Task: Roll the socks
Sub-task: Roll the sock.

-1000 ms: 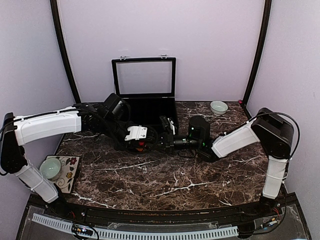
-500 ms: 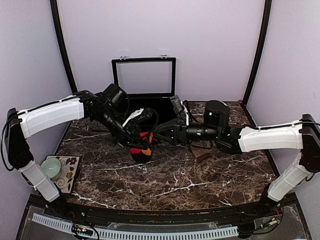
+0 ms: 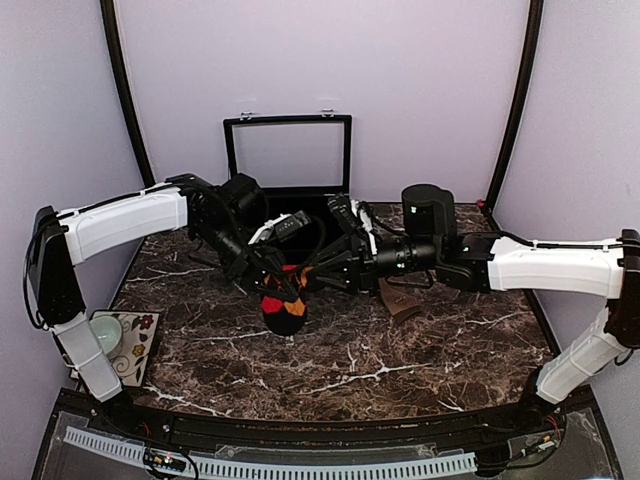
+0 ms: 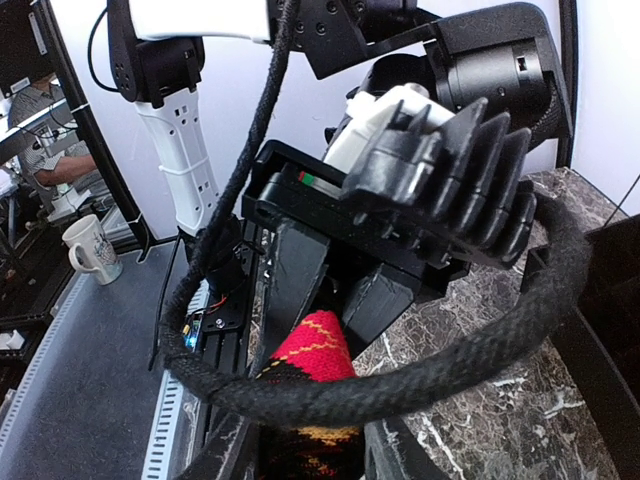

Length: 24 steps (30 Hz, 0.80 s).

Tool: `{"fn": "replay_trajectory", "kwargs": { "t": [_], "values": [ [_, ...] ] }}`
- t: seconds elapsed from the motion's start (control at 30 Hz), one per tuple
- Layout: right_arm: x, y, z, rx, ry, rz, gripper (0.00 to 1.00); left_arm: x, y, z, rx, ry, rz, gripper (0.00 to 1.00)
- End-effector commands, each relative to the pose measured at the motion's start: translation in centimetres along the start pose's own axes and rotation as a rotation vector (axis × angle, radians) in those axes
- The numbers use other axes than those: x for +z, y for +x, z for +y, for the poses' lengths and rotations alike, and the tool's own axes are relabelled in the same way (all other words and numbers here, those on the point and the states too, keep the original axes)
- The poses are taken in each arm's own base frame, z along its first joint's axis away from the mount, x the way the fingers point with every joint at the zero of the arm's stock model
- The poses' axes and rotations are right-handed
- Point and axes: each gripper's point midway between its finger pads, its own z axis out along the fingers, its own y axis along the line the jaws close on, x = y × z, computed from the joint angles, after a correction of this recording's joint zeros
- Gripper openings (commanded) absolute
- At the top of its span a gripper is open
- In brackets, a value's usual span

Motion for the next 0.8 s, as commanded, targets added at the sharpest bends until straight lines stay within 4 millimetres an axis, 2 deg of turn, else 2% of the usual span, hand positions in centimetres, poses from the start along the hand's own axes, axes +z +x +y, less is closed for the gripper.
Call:
{"fn": "replay_trajectory", "kwargs": {
  "t": [0.0, 0.2, 0.47, 0.63, 0.7, 0.77],
  "values": [
    [0.3, 0.4, 0.6, -0.015, -0.033, 0.033, 0.33, -0.6, -1.3, -1.6, 0.001, 0.052, -0.037, 0.0],
    [0.6, 0.6, 0.9, 0.003, -0.057, 0.046, 0.41, -0.6, -1.3, -1.5, 0.0, 0.05, -0.028, 0.0],
    [1.1, 1.0, 1.8, 0.053, -0.135, 0.06, 0.46, -0.6, -0.9, -0.3, 0.012, -0.005, -0.001, 0.0],
    [1.6, 1.5, 1.6, 0.077, -0.146, 0.084, 0.35, -0.7, -1.1, -0.3, 0.01, 0.004, -0.009, 0.0],
    [1.9, 1.5, 1.5, 0.088, -0.15, 0.083, 0.25, -0.7, -0.9, -0.2, 0.015, -0.006, -0.001, 0.0],
    [2.2, 1.4, 1.3, 0.108, -0.155, 0.079, 0.09, -0.7, -0.8, 0.1, 0.024, -0.027, 0.009, 0.01]
  ]
}}
